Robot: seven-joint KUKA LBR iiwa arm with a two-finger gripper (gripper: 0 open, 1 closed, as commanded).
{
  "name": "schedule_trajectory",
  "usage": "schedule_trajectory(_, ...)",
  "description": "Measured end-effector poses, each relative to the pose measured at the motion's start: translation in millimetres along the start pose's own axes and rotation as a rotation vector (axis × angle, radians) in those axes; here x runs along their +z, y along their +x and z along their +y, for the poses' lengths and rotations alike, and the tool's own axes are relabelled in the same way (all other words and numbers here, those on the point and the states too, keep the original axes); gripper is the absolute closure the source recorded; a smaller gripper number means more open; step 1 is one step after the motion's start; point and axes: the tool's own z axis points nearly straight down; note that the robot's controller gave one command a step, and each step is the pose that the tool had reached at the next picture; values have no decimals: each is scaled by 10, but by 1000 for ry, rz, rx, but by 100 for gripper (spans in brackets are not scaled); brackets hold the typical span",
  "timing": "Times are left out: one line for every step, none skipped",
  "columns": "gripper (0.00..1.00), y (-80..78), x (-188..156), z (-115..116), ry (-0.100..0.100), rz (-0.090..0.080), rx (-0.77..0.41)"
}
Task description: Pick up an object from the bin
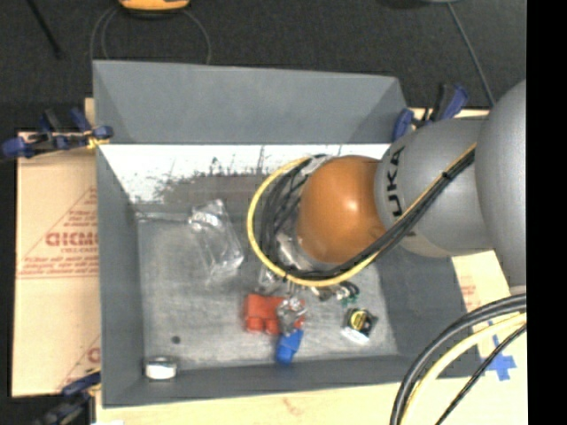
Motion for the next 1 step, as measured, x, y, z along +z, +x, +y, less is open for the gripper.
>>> schedule_trajectory(100,316,-1389,-868,-2,11,-262)
